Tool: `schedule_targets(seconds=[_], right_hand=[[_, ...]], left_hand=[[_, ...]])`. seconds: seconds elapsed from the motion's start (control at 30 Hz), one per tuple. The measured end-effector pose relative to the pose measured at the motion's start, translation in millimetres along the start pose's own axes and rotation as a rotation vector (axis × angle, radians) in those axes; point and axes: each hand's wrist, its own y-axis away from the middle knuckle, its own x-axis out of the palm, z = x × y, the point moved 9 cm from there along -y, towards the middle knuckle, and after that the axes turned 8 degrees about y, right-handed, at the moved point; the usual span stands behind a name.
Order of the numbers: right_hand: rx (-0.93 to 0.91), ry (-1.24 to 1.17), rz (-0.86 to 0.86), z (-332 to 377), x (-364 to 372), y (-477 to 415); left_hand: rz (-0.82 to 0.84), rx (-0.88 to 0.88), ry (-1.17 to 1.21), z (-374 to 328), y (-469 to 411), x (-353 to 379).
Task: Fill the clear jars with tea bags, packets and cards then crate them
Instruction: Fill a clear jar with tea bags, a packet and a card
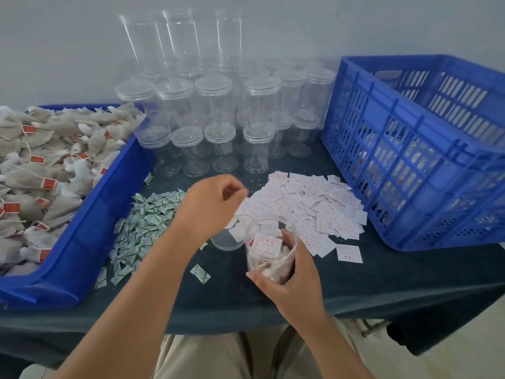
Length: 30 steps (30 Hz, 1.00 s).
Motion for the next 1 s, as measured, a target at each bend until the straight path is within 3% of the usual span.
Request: schedule_targets(seconds=[0.1, 0.17, 0.3, 0.43, 0.5, 0.63, 0.87, 1.0], right_hand=[[-0.007, -0.005, -0.003, 0.2, 0.3, 0.0], [-0.018, -0.009, -0.015, 2.3, -1.6, -1.1], [-0.032, -0.007, -0.014, 4.3, -1.0, -0.7], [-0.045, 0.008, 0.024, 2.4, 1.0, 1.5], [-0.046, 0.029, 0.044, 2.6, 3.6, 2.3], [-0.048, 0.074, 0.026, 6.2, 5.1, 3.2], [-0.045, -0.025, 0.02, 4.0, 0.3, 6.1], [-0.05, -0.044, 0.037, 9.8, -0.7, 6.7]], left_hand=[[0.216, -0.163, -0.565, 54.4, 8.6, 25.0], [0.25, -0.192, -0.627, 71.8, 15.1, 40.6], [0.075, -0.152, -0.447, 76.0, 19.1, 42.4], [-0.128, -0.128, -0.101, 74.0, 23.4, 22.6], [-0.044, -0.186, -0.021, 77.1, 24.4, 27.3], [0.166, -0.174, -0.301, 72.1, 31.8, 53.6], [0.071, -0.241, -0.226, 73.5, 33.2, 49.5], [-0.054, -0.278, 0.17, 65.7, 35.8, 27.2]])
